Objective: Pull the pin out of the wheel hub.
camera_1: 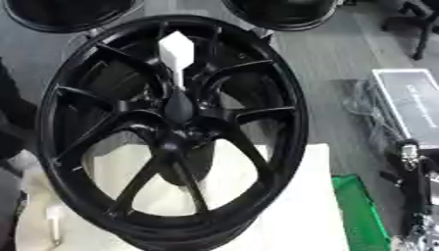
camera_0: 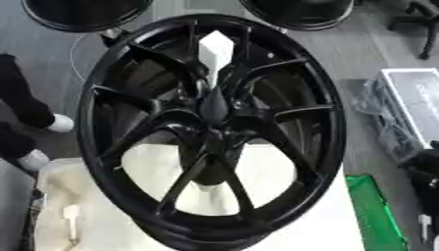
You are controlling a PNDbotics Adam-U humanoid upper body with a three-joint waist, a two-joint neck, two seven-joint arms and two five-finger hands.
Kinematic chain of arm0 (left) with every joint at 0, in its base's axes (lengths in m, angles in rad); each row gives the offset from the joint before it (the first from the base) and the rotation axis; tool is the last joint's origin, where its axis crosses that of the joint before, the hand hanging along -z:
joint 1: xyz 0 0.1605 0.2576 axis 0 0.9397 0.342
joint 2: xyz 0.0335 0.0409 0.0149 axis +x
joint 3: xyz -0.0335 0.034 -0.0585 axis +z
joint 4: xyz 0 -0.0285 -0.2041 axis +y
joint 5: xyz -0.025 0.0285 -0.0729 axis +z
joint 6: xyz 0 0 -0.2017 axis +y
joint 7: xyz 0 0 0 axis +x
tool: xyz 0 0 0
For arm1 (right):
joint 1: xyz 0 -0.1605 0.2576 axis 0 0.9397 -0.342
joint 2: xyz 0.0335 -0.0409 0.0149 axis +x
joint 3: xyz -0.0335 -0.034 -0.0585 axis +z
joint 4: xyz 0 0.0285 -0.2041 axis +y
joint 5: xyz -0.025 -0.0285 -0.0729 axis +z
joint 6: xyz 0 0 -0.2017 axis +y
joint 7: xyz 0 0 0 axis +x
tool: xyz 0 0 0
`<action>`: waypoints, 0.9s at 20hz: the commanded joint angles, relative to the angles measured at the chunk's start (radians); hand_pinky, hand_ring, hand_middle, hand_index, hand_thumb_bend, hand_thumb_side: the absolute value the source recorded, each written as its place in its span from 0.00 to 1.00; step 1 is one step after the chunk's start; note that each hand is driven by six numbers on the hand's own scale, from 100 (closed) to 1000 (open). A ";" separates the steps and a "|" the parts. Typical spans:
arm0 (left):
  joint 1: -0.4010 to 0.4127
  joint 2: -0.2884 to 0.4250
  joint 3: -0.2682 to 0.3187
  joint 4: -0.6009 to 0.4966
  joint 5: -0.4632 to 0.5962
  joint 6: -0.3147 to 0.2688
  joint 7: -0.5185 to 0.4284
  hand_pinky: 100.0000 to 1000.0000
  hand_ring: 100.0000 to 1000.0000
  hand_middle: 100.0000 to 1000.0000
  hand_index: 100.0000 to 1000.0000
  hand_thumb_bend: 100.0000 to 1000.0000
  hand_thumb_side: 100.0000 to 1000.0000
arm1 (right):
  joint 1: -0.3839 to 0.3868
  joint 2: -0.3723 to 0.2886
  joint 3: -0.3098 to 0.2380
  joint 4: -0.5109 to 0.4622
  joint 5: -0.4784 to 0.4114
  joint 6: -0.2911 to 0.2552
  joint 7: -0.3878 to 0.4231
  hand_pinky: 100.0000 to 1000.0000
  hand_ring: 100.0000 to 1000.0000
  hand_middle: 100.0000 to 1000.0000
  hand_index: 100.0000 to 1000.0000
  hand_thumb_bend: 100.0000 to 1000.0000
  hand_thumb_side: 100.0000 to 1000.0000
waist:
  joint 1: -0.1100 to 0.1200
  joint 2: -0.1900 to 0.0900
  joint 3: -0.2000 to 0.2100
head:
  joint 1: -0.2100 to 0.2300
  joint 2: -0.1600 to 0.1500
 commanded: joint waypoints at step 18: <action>-0.058 -0.222 0.014 -0.230 0.515 0.079 0.261 0.57 0.71 0.64 0.77 0.00 0.66 | -0.034 -0.038 0.022 -0.028 -0.036 0.004 0.040 0.63 0.77 0.58 0.74 0.00 0.75 | -0.021 -0.018 -0.017 | 0.023 -0.030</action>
